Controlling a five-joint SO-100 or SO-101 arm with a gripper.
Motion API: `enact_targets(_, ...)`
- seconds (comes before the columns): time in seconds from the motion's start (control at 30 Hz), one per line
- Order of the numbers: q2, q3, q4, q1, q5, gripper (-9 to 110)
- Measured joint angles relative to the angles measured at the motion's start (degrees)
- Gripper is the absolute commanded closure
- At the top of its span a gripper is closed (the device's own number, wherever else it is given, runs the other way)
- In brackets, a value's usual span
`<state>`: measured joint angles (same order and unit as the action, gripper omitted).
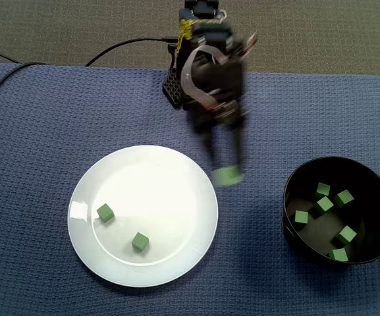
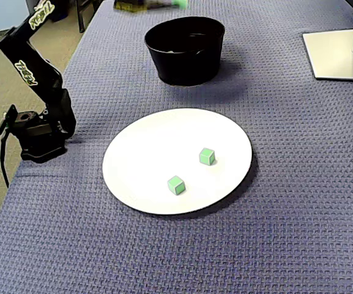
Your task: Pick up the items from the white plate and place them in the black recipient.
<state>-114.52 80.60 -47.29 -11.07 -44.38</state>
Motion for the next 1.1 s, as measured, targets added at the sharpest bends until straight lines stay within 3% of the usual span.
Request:
enact_targets(0.23, 2.1, 4.3, 9.5, -20.0, -9.5, 102)
enact_targets(0.47, 21.8, -1.1, 9.6, -28.6, -9.3, 102)
enact_targets(0.67, 33.4, -1.4, 10.7, -30.3, -6.8, 101)
enact_targets(0.77, 34.6, -0.4, 10.8, -30.4, -4.7, 72)
enact_targets(0.8, 34.6, -0.4, 9.9, -30.4, -4.0, 69)
enact_targets(1.1, 25.4, -8.4, -10.2, -21.3, -3.7, 73)
